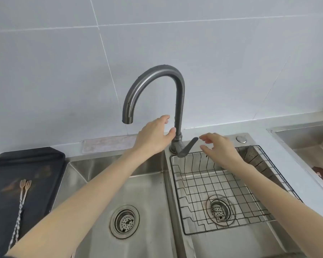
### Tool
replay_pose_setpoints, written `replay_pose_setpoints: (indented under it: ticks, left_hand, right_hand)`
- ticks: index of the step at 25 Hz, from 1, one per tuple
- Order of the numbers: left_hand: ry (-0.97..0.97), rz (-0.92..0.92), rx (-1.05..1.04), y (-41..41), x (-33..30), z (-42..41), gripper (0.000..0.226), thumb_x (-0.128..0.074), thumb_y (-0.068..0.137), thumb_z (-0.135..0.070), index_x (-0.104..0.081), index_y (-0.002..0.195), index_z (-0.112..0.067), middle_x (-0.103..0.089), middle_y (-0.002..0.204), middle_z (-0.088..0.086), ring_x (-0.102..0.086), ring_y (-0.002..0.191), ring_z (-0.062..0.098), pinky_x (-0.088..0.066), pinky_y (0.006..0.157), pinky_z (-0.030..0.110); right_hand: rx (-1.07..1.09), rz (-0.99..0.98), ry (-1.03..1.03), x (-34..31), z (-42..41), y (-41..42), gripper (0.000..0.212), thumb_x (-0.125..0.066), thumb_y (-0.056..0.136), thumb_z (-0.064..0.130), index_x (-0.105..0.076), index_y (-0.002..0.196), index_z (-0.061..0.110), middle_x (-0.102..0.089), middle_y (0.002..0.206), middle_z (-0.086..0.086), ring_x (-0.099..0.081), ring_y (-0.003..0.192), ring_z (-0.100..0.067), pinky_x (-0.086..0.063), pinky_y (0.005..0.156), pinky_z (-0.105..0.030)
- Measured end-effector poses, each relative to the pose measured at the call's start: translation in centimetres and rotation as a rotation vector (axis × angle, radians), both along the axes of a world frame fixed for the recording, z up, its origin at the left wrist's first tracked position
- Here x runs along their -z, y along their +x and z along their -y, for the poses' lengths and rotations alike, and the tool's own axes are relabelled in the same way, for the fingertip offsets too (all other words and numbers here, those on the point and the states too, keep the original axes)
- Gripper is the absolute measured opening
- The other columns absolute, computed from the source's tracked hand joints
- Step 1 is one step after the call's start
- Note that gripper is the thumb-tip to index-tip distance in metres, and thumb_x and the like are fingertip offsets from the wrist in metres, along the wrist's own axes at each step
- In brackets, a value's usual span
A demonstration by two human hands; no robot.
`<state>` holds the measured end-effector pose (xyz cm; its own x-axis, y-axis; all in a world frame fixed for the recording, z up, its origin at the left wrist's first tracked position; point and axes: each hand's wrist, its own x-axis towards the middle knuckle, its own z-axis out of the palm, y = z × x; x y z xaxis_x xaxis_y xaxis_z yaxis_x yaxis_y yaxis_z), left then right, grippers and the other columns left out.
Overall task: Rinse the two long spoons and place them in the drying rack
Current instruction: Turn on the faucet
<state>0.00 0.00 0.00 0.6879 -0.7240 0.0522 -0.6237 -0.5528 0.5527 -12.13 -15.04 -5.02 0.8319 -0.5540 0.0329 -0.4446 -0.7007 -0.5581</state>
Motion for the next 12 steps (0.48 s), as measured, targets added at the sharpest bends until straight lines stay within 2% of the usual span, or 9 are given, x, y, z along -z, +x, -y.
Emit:
replay_pose_setpoints:
  ticks: [4, 8, 12]
  left_hand:
    - [-0.024, -0.043, -0.047, 1.4, 1.0, 2.1, 0.053, -0.047, 0.092, -0.035, -0.034, 0.139, -0.016, -0.047, 0.142, -0.001, -0.047, 0.128, 0.02, -0.041, 0.104, 0.04]
    - [-0.046, -0.069, -0.072, 2.5, 1.8, 4.4, 0.063, -0.049, 0.09, -0.039, -0.025, 0.144, -0.016, -0.038, 0.149, 0.0, -0.039, 0.135, 0.019, -0.035, 0.106, 0.038]
    - [-0.132, -0.141, -0.099, 3.5, 2.0, 6.6, 0.063, -0.053, 0.088, -0.039, -0.028, 0.142, -0.017, -0.043, 0.145, 0.0, -0.043, 0.131, 0.021, -0.037, 0.107, 0.039]
  right_hand:
    - [0.005, -0.005, 0.026, 1.6, 0.8, 1.6, 0.034, -0.055, 0.088, 0.015, -0.056, 0.122, 0.013, -0.06, 0.121, -0.01, -0.057, 0.112, -0.02, -0.05, 0.09, -0.036]
    - [0.011, 0.015, 0.05, 2.6, 1.8, 3.2, 0.037, -0.056, 0.088, 0.017, -0.053, 0.125, 0.015, -0.056, 0.125, -0.009, -0.056, 0.114, -0.022, -0.05, 0.091, -0.04]
    - [0.023, 0.043, 0.054, 3.4, 2.8, 4.3, 0.024, -0.057, 0.087, 0.014, -0.064, 0.109, 0.014, -0.062, 0.114, -0.006, -0.061, 0.105, -0.02, -0.051, 0.089, -0.038]
